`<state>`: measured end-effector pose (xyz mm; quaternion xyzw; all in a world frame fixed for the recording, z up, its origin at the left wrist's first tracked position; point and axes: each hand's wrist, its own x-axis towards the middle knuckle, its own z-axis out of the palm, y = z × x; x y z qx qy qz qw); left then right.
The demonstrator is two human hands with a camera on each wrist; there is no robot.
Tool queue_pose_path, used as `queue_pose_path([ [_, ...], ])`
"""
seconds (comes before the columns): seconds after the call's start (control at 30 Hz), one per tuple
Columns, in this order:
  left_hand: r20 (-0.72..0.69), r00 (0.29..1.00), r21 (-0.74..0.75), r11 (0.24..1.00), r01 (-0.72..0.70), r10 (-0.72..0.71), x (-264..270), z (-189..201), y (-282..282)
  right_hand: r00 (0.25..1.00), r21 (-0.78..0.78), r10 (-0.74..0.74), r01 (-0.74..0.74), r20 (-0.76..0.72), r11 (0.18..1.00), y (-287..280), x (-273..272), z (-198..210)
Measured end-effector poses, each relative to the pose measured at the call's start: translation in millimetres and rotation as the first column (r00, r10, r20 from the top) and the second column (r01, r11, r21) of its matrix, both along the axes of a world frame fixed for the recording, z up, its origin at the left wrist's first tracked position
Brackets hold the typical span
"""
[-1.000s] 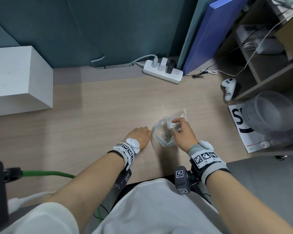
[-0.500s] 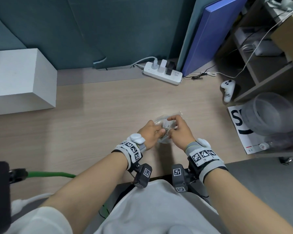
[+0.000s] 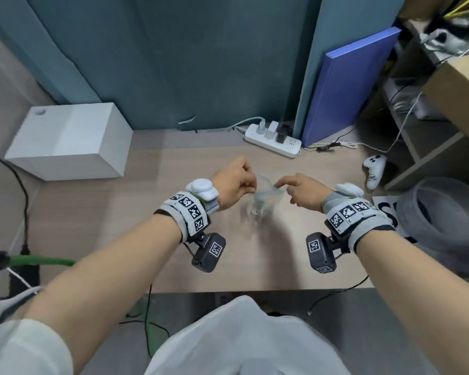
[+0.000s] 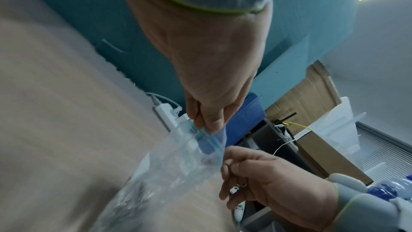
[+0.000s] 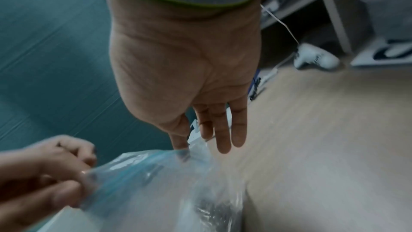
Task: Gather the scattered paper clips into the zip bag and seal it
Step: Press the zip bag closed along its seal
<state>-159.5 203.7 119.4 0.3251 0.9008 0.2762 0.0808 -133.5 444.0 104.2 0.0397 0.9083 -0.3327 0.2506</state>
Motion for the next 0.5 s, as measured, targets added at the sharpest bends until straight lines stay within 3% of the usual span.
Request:
queue_pose_path([
  [0.1,-0.078,0.996,0.012,0.999,0.04,-0.039,4.4,15.1,0.3,0.985,0.207,0.155,-0.137,-0.076,0.969,6.4,1.3,3.2],
  [0.27,-0.126,0.991,0.016,0.998,0.053,-0.051,27.6,10.0,-12.2,0.92,0.172,0.317,-0.282,-0.229,0.944,-14.8,20.9,-14.9],
  [0.5,-0.065,0.991,-0.117,0.986,-0.122,0.115,62.4,-13.4,-42.8,0.825,0.244,0.523,-0.473,-0.215,0.847,-54.7,51.9,-53.7],
])
